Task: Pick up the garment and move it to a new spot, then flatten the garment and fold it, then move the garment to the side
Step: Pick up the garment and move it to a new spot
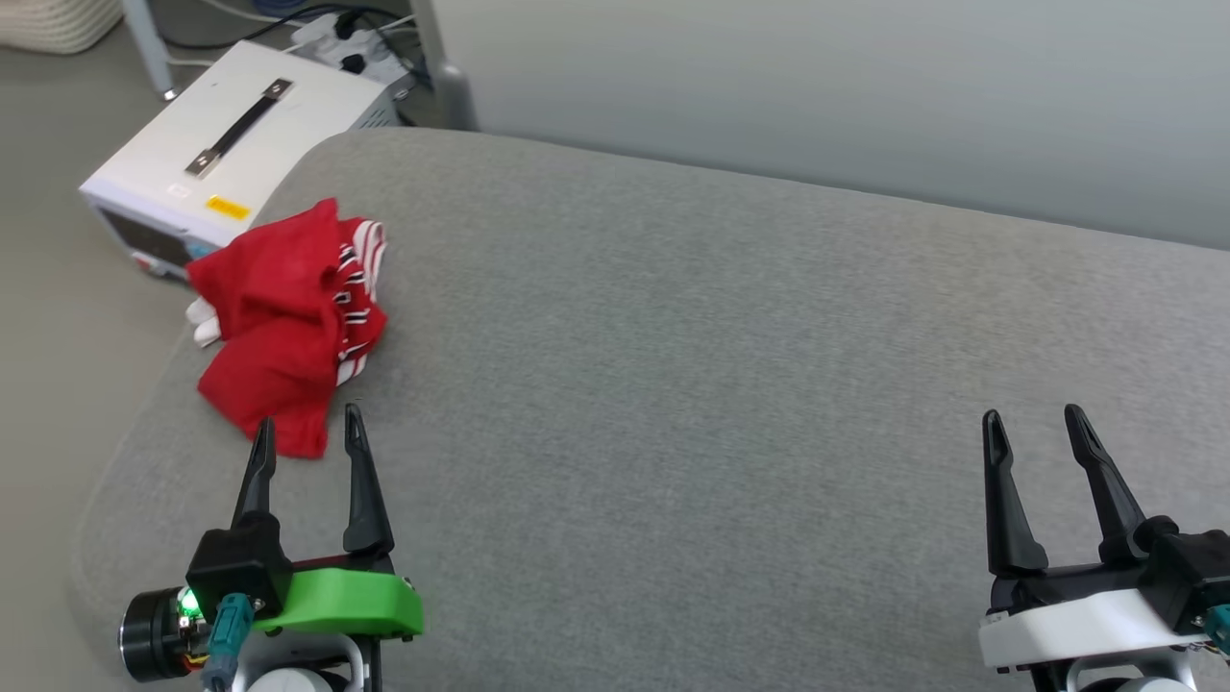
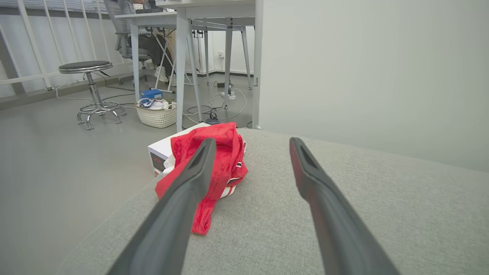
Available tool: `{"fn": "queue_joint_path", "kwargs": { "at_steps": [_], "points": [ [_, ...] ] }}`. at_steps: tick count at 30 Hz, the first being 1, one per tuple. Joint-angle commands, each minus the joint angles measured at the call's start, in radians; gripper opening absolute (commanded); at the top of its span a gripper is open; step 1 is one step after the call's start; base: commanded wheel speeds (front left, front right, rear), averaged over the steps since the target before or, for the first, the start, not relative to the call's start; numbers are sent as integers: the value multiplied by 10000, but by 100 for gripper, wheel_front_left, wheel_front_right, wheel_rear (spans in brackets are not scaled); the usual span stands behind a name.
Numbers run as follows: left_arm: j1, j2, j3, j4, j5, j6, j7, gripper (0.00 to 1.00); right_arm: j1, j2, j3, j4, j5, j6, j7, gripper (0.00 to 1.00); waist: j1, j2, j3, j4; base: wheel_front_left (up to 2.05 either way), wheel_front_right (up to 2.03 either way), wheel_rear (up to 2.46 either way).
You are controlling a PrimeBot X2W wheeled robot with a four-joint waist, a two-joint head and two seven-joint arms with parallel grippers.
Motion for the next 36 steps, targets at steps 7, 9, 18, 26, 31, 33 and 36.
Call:
{"fn": "queue_joint_path", "kwargs": {
  "at_steps": [7, 9, 18, 26, 31, 33, 36],
  "points": [
    [-142, -42, 154, 162, -302, 62, -59, 100, -176, -16, 44, -59, -324, -7, -90, 100, 0, 0, 331, 1292, 0, 0, 0],
    [-128, -42, 195, 196, -372, 69, -59, 100, -181, -16, 32, -57, -362, -7, -90, 100, 0, 0, 357, 1466, 0, 0, 0],
    [-66, -42, 317, 312, -632, 77, -59, 100, -206, -16, 74, -45, -451, -7, -90, 100, 0, 0, 498, 1873, 0, 0, 0],
    [-521, -42, 641, 353, -688, -272, -59, 100, -320, -16, 119, -55, -555, -7, -90, 100, 0, 0, 782, 1689, 0, 0, 0],
    [-1829, 108, 1550, 478, -607, -1101, -59, 100, -557, -16, 103, -175, -817, -7, -90, 100, 0, 0, 1268, 1378, 0, 0, 0],
    [-2525, 462, 1913, 636, -466, -1456, -59, 100, -688, -25, 112, -231, -927, -7, -90, 100, 0, 0, 1533, 1194, 0, 0, 0],
    [-3672, 929, 2539, 977, -583, -1841, -59, 100, -887, -124, 150, -332, -1021, -7, -90, 100, 0, 0, 1972, 904, 0, 0, 0]
  ]
}}
